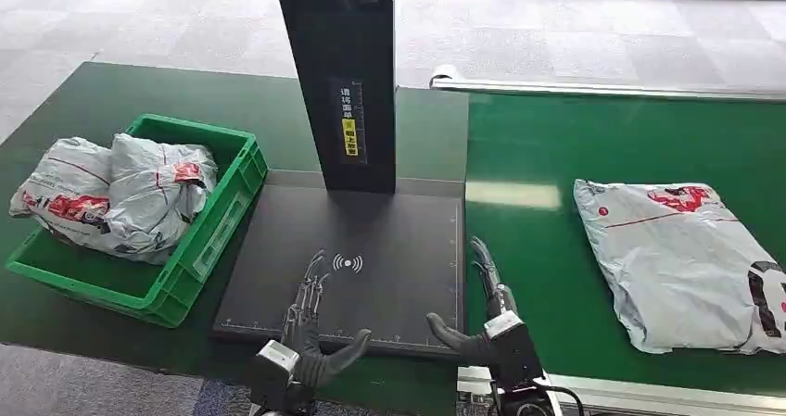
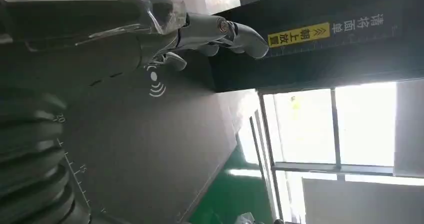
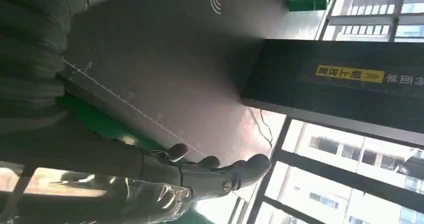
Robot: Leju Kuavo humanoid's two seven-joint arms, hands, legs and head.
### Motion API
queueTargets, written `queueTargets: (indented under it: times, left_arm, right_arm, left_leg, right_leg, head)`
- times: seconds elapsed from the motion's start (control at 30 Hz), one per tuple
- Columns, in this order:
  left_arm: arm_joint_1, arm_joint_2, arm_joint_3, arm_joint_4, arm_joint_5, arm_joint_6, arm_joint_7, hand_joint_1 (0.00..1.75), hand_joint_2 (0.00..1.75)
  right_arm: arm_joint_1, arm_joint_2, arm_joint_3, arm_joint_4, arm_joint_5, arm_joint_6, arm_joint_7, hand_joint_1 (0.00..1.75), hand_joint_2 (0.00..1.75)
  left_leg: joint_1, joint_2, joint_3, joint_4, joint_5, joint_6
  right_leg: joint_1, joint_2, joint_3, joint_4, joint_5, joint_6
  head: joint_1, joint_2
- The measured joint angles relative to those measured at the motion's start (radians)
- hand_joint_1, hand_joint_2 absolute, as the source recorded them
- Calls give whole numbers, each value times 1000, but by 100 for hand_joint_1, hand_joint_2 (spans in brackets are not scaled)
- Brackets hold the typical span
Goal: Moved the parcel from conveyor to table for the left to box.
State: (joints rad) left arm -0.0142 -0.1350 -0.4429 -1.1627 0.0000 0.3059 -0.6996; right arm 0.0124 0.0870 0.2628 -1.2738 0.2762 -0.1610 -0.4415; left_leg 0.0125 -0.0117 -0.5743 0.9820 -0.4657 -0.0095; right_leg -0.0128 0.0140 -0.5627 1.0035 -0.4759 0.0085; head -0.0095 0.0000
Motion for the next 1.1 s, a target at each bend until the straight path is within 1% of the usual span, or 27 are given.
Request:
queueTargets:
  times: [0.1, 0.3, 0.37, 0.47, 0.57, 0.67, 0.77, 0.9, 0.97, 1.1]
  left_arm:
    - [0, -3, -1, 0, 0, 11, 0, 0, 175]
    - [0, -6, -6, 0, 0, 20, 0, 0, 175]
    - [1, -6, -8, 0, 2, 31, 0, 0, 175]
    - [4, -5, -13, 0, 14, 53, 0, 0, 175]
    - [8, -1, -24, 0, 23, 61, 0, 0, 175]
    - [10, 2, -36, 0, 24, 69, 0, 0, 175]
    - [7, 6, -48, 0, 24, 71, 0, 0, 175]
    - [-1, 12, -66, 0, 27, 71, 0, 0, 175]
    - [-5, 13, -71, 1, 34, 70, 0, 0, 175]
    - [-9, 16, -80, 3, 40, 68, 0, 0, 175]
  right_arm:
    - [0, -6, 0, -10, 46, -15, 38, 0, 175]
    - [-1, -19, 0, -22, 86, -35, 61, 0, 175]
    - [-1, -23, 0, -23, 170, -81, 99, 0, 175]
    - [-4, -36, -1, -22, 392, -172, 184, 0, 175]
    - [-8, -52, -12, -7, 508, -213, 232, 0, 175]
    - [-17, -66, -47, 50, 539, -241, 239, 0, 175]
    - [-35, -76, -98, 119, 534, -253, 214, 0, 175]
    - [-80, -102, -147, 218, 600, -264, 217, 0, 175]
    - [-115, -119, -167, 286, 638, -288, 222, 0, 175]
    - [-158, -145, -192, 379, 667, -307, 229, 0, 175]
  left_leg:
    - [0, 0, 0, 0, 0, 0]
    - [0, 0, 0, 0, 0, 0]
    - [0, 0, 0, 0, 0, 0]
    - [0, 0, 0, 0, 0, 0]
    - [0, 0, 0, 0, 0, 0]
    - [0, 0, 0, 0, 0, 0]
    - [0, 0, 0, 0, 0, 0]
    - [0, 0, 0, 0, 0, 0]
    - [0, 0, 0, 0, 0, 0]
    - [0, 0, 0, 0, 0, 0]
  right_leg:
    - [0, 0, 0, 0, 0, 0]
    - [0, 0, 0, 0, 0, 0]
    - [0, 0, 0, 0, 0, 0]
    - [0, 0, 0, 0, 0, 0]
    - [0, 0, 0, 0, 0, 0]
    - [0, 0, 0, 0, 0, 0]
    - [0, 0, 0, 0, 0, 0]
    - [0, 0, 0, 0, 0, 0]
    - [0, 0, 0, 0, 1, 0]
    - [0, 0, 0, 0, 1, 0]
  head:
    - [0, 0]
    - [0, 0]
    - [0, 0]
    - [0, 0]
    - [0, 0]
    - [0, 0]
    - [0, 0]
    - [0, 0]
    - [0, 0]
    - [0, 0]
